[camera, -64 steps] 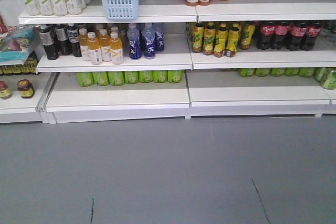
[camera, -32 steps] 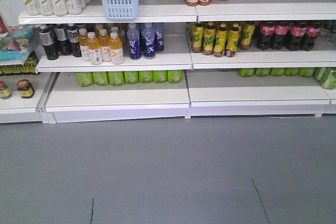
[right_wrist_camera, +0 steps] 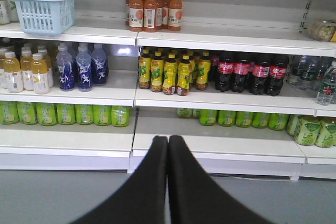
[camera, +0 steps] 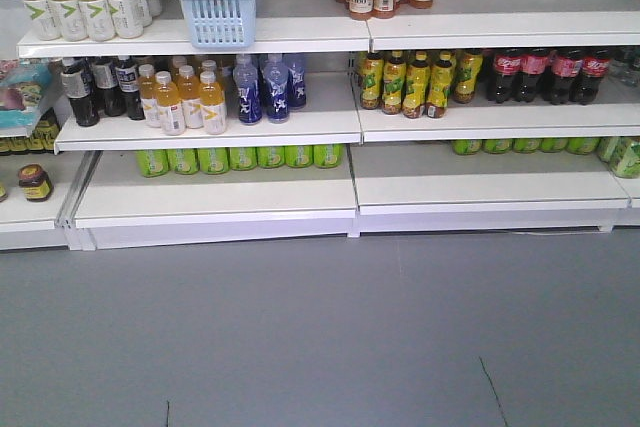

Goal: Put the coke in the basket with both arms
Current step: 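Drive the base toward the shelf holding the light-blue basket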

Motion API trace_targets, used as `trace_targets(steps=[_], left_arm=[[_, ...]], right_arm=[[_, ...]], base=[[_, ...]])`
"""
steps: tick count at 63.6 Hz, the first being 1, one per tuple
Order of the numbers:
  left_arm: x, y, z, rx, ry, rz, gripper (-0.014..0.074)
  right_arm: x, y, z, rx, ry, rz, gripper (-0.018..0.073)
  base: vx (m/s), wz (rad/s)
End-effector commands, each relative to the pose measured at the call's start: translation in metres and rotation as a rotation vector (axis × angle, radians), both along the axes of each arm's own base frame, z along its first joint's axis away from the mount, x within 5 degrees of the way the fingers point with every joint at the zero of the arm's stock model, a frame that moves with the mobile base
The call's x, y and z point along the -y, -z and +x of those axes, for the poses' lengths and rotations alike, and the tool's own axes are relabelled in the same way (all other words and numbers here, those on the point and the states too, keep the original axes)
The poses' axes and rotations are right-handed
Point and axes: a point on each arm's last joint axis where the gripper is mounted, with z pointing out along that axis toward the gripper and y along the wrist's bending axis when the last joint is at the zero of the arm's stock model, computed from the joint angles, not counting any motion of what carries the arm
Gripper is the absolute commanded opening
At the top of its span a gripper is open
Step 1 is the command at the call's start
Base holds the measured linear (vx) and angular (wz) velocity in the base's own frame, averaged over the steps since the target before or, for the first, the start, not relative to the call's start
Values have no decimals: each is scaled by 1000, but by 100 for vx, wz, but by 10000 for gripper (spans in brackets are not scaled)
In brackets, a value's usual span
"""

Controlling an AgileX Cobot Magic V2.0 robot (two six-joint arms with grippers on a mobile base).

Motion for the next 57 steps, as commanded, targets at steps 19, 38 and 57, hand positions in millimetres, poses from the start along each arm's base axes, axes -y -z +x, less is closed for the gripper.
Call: trace_targets(steps=[19, 38, 57], left_arm=[[0, -19, -2, 123, 1, -29, -6], [0, -19, -2, 123, 1, -29, -6], [0, -19, -2, 123, 1, -29, -6]], right_arm=[[0, -5, 0, 76, 1, -14, -10], [0, -5, 0, 76, 1, -14, -10], [0, -5, 0, 76, 1, -14, -10]], base=[[19, -2], [21, 3], [22, 12]])
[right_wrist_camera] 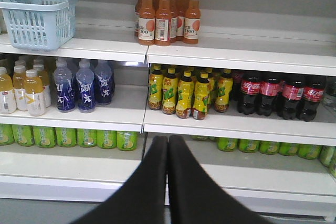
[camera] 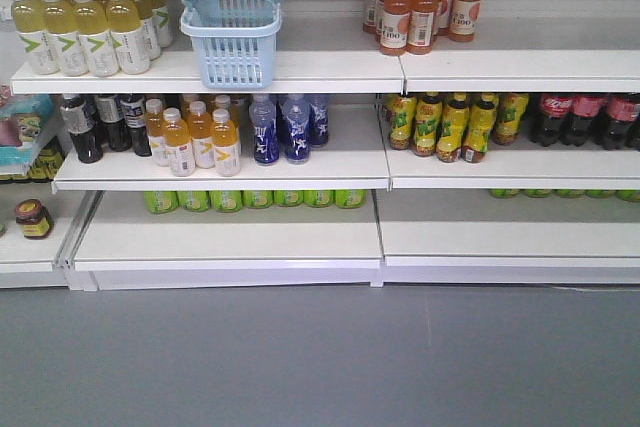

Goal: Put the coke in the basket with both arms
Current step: 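Drive the base toward the shelf holding the light-blue basket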

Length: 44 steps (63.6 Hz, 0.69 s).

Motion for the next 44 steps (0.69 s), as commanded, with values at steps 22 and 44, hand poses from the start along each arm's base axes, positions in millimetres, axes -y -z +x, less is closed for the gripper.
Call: trace_targets(steps=[22, 44], left_arm=[[0, -19, -2, 123, 1, -28, -6], [0, -19, -2, 123, 1, -28, -6]], right_arm=[[0, -5, 0, 76, 1, -14, -10], [0, -5, 0, 76, 1, -14, -10]], base=[[22, 6], [23, 2]])
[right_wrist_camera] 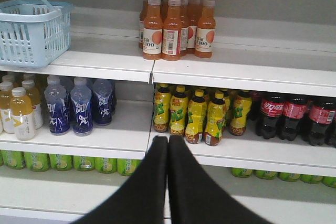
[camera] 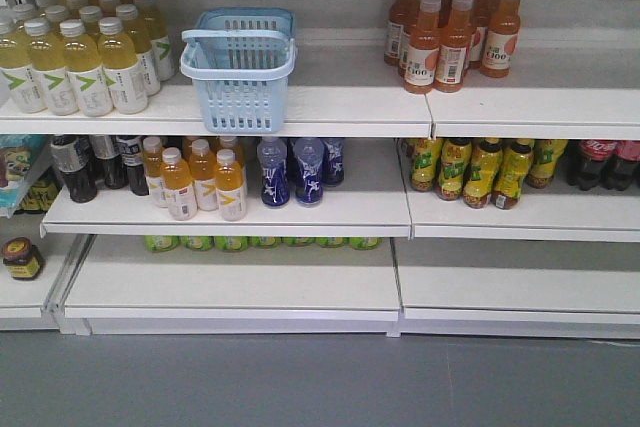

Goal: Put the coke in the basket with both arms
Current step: 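Drive the base toward the shelf holding the light-blue basket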

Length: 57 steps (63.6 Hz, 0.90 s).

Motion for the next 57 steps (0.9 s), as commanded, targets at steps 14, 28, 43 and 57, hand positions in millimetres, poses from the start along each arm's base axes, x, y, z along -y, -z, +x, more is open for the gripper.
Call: trace_targets(steps=[14, 28, 43, 57], left_arm=[[0, -19, -2, 123, 1, -28, -6], [0, -19, -2, 123, 1, -28, -6], [0, -19, -2, 123, 1, -28, -6], [0, -19, -2, 123, 1, -28, -6]], right_arm=[[0, -5, 0, 76, 1, -14, -10], [0, -5, 0, 76, 1, -14, -10], [0, -5, 0, 76, 1, -14, -10], [0, -5, 0, 76, 1, -14, -10]], base=[[22, 0], [21, 0], [19, -1], [17, 0]])
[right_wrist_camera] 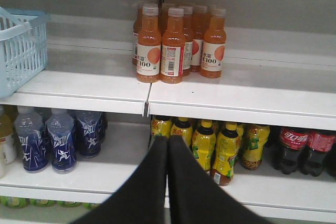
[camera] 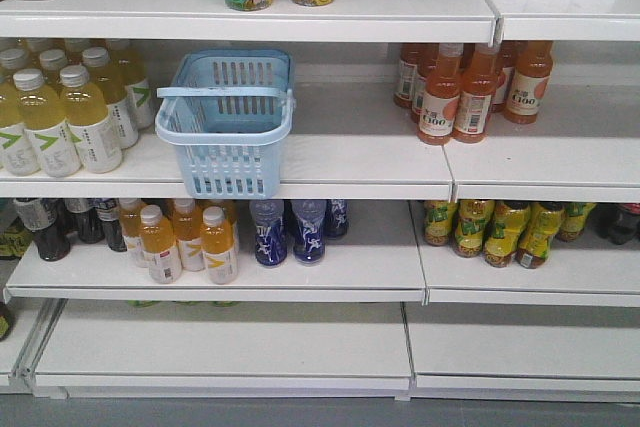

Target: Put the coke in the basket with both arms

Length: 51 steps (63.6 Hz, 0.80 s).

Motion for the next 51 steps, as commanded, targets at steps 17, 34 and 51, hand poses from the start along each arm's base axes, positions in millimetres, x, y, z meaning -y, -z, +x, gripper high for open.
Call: trace_targets(steps=[17, 34, 51], left_arm=[[0, -19, -2, 123, 1, -28, -6], [0, -19, -2, 123, 1, -28, -6], [0, -19, -2, 123, 1, -28, -6]], right_arm=[[0, -5, 0, 76, 1, -14, -10], [0, -5, 0, 76, 1, -14, -10], [0, -5, 0, 76, 1, -14, -10]], base=[[14, 0], [11, -1], [8, 0]])
